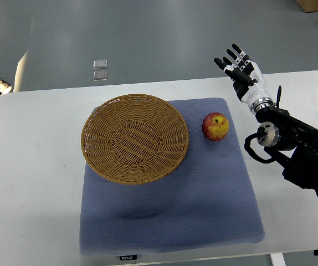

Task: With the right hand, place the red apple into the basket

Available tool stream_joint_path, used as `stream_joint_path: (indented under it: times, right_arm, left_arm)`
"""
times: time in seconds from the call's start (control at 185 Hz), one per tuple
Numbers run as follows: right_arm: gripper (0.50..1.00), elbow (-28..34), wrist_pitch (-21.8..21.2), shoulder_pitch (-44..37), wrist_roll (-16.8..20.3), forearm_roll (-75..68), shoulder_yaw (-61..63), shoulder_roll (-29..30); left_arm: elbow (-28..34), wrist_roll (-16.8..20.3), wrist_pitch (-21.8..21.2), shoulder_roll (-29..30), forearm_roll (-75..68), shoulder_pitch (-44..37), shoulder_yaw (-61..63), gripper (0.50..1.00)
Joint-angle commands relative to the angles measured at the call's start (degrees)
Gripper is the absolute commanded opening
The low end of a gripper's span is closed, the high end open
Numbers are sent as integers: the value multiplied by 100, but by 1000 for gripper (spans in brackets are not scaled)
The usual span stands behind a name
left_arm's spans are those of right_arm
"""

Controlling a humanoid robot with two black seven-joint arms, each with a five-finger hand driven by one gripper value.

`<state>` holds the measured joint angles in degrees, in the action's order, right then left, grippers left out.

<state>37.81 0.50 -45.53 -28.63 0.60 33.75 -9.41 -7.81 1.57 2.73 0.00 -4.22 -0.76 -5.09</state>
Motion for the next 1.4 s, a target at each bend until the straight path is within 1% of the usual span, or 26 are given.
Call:
stream_joint_path:
  times: [0.0,0.939,1.149,1.397]
  right_arm:
    - [917,-1,-6,1,6,2,0,1]
    - [917,-1,12,-8,6,2,0,-17]
    - [917,-186,-6,-17,-3,-7,0,-26]
    - [917,-186,-6,-26,-3,-7,0,-26]
  left_arm:
    - [-11,1,0,0,0,-3,-1,1000]
    - [33,1,-9,0,0,-3,-1,1000]
    - [33,1,0,0,0,-3,-1,1000]
    - [42,1,-9,0,0,-3,-1,1000]
